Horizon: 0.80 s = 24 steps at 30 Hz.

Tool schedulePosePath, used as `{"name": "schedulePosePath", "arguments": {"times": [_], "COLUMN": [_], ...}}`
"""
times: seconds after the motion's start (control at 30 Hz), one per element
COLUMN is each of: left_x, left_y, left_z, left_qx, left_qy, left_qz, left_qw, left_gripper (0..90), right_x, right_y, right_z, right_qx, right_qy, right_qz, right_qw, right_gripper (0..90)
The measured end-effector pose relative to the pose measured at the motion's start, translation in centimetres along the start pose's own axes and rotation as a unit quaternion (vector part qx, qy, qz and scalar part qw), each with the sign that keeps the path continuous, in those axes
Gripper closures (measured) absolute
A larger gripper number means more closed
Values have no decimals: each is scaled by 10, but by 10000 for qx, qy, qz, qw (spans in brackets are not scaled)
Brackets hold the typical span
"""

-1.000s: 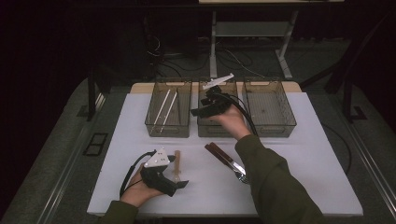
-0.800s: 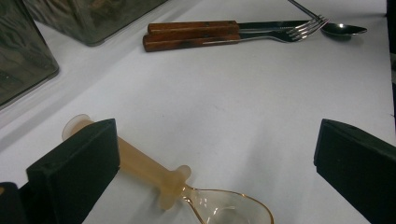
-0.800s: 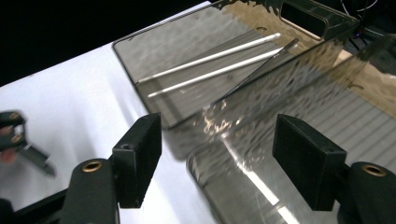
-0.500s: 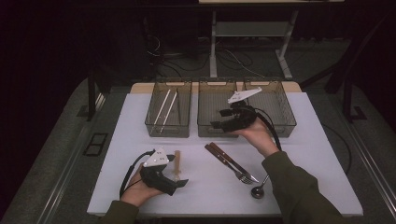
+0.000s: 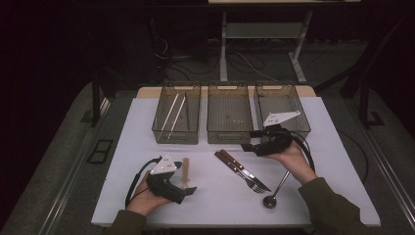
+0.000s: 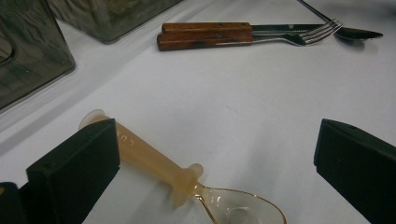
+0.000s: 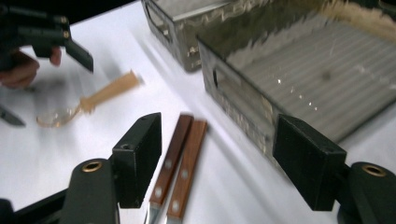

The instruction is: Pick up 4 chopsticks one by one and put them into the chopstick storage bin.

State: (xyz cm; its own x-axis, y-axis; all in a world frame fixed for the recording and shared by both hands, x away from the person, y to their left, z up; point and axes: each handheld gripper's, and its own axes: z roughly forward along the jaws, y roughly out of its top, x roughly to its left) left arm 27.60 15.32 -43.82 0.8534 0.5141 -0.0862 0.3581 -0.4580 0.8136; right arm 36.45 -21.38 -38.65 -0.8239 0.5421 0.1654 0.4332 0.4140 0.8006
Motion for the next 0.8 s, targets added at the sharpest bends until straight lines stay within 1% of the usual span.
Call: {"name": "schedulePosePath", "arguments": {"times": [0.03,0.27,0.4,0.5,0.63,0.67,0.7,0.8], "left_x": [0,0,-1,-2,-2,-2,-2,-2], "left_y": [0,0,0,0,1,1,1,2], "left_z": [0,1,0,1,0,0,0,-1], "left_qx": [4,42,56,98,119,124,124,112], "left_qy": [3,5,11,31,41,51,55,57], "left_qz": [-1,19,39,70,85,87,80,79], "left_qw": [10000,10000,10000,9999,9999,9999,9999,9999], "left_gripper": [0,0,0,0,0,0,0,0], "right_x": [0,0,2,2,3,4,5,10], "right_y": [-3,-28,-41,-50,-65,-68,-72,-80], "right_z": [-2,-19,-29,-35,-40,-41,-42,-44], "right_qx": [41,130,39,-85,-159,-180,-218,-250], "right_qy": [-34,-56,-163,-167,-218,-247,-286,-368], "right_qz": [-8,69,139,196,289,330,337,305], "right_qw": [10000,9999,9998,9996,9992,9990,9988,9985], "right_gripper": [325,317,289,275,243,223,201,189]}}
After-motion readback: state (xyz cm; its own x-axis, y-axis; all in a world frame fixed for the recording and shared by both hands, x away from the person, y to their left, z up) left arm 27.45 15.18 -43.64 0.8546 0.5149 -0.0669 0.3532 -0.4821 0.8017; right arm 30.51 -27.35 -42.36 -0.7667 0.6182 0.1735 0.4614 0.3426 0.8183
